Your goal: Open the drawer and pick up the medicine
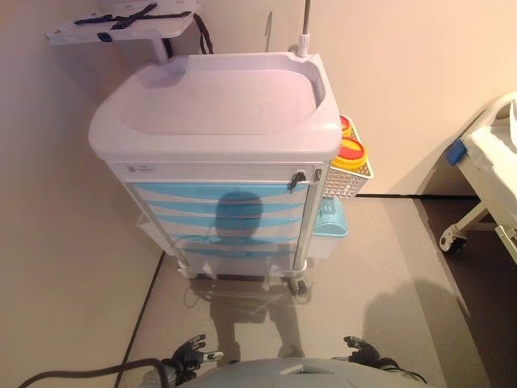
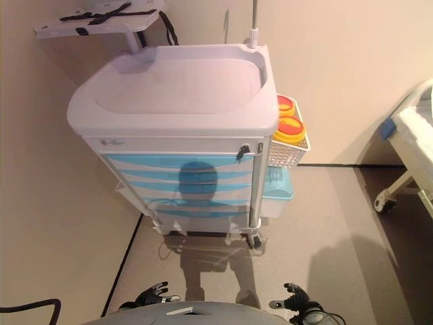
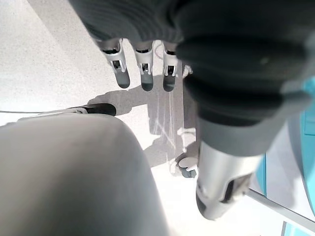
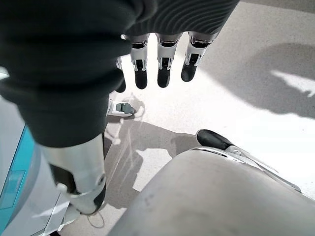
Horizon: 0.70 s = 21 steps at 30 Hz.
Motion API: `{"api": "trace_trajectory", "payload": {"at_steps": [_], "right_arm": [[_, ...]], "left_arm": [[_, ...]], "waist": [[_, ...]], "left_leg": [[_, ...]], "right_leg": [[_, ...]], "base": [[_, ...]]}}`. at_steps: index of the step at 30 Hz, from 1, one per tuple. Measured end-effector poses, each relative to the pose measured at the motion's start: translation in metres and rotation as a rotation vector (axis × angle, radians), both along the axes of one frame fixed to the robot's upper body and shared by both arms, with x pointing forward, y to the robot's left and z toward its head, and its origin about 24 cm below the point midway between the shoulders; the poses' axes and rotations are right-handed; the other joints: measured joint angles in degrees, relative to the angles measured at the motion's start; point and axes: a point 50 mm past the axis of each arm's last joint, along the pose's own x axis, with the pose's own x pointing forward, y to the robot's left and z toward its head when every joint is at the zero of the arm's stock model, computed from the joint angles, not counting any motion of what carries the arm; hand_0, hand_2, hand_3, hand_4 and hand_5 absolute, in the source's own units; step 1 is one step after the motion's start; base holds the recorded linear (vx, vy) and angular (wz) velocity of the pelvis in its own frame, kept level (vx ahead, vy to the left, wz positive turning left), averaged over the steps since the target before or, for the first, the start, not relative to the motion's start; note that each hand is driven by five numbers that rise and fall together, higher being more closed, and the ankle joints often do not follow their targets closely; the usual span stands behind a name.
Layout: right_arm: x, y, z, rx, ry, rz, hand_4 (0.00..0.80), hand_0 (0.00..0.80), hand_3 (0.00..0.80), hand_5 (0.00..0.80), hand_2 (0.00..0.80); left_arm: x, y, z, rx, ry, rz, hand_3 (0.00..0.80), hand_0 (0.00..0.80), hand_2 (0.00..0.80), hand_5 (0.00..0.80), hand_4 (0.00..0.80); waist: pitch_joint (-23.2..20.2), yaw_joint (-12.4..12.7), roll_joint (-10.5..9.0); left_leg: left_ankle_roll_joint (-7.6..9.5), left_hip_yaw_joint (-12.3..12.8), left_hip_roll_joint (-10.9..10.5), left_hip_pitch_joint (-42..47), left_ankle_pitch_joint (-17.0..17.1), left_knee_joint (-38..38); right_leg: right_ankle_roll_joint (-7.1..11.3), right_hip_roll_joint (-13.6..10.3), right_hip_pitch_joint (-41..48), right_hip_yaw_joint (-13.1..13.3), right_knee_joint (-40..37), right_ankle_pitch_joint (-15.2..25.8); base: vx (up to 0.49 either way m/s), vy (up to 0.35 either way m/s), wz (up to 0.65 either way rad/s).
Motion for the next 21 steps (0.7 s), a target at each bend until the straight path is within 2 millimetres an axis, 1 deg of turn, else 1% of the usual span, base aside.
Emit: {"api": "trace_trajectory", "payload": {"at_steps": [8,21], "right_arm": [[-0.0001,0.0002,-0.0001,0.004,0.002,0.003,0.0,0.0,0.0,0.0,0.0],[-0.0003,-0.0003,0.0,0.002,0.003,0.002,0.0,0.0,0.0,0.0,0.0]], "left_arm": [[-0.0003,-0.0026,-0.0002,-0.014,0.003,-0.026,0.0,0.0,0.0,0.0,0.0],[0.0025,-0.002,0.0011,-0.013,-0.03,-0.006,0.0,0.0,0.0,0.0,0.0]], "waist": [[0.1,0.0,-0.15],[0.7,-0.1,-0.15]], "left_leg": [[0.0,0.0,0.0,0.0,0.0,0.0],[0.02,0.3,0.0,-0.1,0.0,0.0]], "right_leg": [[0.01,0.0,0.0,0.0,0.0,0.0],[0.08,0.0,-0.4,0.2,0.0,-0.1]], "base": [[0.0,0.0,0.0],[0.027,0.005,-0.01]]}}
